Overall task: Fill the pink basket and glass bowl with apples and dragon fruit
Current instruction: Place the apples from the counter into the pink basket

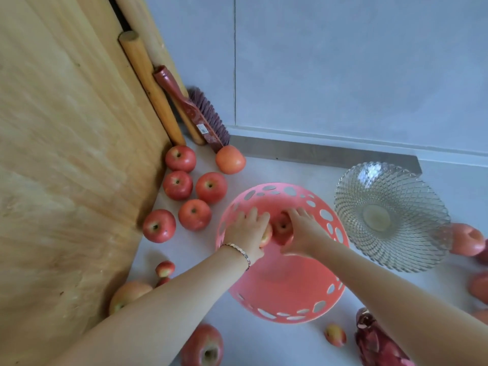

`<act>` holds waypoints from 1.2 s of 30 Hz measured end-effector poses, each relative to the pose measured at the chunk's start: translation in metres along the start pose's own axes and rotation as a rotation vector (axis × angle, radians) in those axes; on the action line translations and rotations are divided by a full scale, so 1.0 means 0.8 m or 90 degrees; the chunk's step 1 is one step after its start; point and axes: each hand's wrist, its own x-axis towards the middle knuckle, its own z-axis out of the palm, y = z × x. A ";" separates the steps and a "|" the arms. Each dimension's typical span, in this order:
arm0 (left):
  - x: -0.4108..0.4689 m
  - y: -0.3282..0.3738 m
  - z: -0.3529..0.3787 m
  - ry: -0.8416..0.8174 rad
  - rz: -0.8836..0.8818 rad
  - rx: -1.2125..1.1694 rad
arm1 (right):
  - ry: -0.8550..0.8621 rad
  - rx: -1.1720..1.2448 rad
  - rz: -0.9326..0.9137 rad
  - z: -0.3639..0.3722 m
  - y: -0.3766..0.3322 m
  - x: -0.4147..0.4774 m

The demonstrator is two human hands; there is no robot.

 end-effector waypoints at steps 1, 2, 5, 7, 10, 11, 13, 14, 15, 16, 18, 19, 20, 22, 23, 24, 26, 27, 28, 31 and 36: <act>0.007 -0.001 0.004 0.003 -0.009 0.013 | 0.001 0.013 -0.005 0.001 0.006 0.001; 0.011 -0.002 0.007 0.002 -0.012 0.025 | 0.006 0.025 -0.011 0.002 0.010 0.001; 0.017 -0.002 0.014 0.009 0.032 0.063 | 0.019 0.030 -0.047 0.009 0.019 -0.004; 0.017 -0.001 0.020 0.073 0.075 0.115 | 0.025 0.032 -0.055 0.015 0.024 -0.011; 0.017 -0.004 0.033 0.032 0.112 0.093 | 0.040 0.055 -0.039 0.024 0.027 -0.019; 0.017 -0.006 0.036 -0.017 0.109 0.077 | 0.040 0.056 -0.030 0.025 0.027 -0.021; 0.018 -0.007 0.037 -0.038 0.105 0.085 | 0.040 0.038 -0.009 0.027 0.024 -0.021; 0.019 -0.006 0.037 -0.051 0.108 0.093 | 0.041 0.015 0.002 0.027 0.021 -0.020; 0.020 -0.004 0.034 -0.067 0.102 0.080 | 0.042 -0.008 0.015 0.027 0.017 -0.020; 0.021 -0.002 0.029 -0.086 0.090 0.058 | 0.039 -0.023 0.031 0.026 0.013 -0.019; 0.018 0.000 0.018 -0.095 0.061 0.018 | 0.028 -0.023 0.069 0.024 0.007 -0.021; 0.015 0.001 0.013 -0.076 0.057 0.002 | 0.023 -0.010 0.086 0.022 0.005 -0.023; 0.007 0.001 0.007 -0.046 0.061 -0.017 | 0.020 0.006 0.096 0.019 0.002 -0.028; -0.016 -0.002 -0.006 0.041 0.078 -0.074 | 0.034 0.028 0.094 0.013 -0.004 -0.038; -0.031 -0.005 -0.013 0.092 0.086 -0.102 | 0.059 0.039 0.080 0.012 -0.009 -0.044; -0.046 -0.011 -0.020 0.130 0.094 -0.127 | 0.099 0.060 0.061 0.011 -0.016 -0.052; -0.077 -0.028 -0.030 0.166 0.074 -0.172 | 0.201 0.124 0.012 0.012 -0.037 -0.070; -0.092 -0.039 -0.032 0.169 0.043 -0.197 | 0.238 0.151 -0.019 0.013 -0.050 -0.081; -0.104 -0.050 -0.034 0.162 0.008 -0.219 | 0.261 0.163 -0.055 0.016 -0.062 -0.089; -0.143 -0.078 -0.027 0.122 -0.096 -0.256 | 0.223 0.142 -0.195 0.028 -0.101 -0.115; -0.189 -0.100 -0.008 -0.050 -0.196 -0.141 | -0.149 0.009 -0.369 0.071 -0.155 -0.143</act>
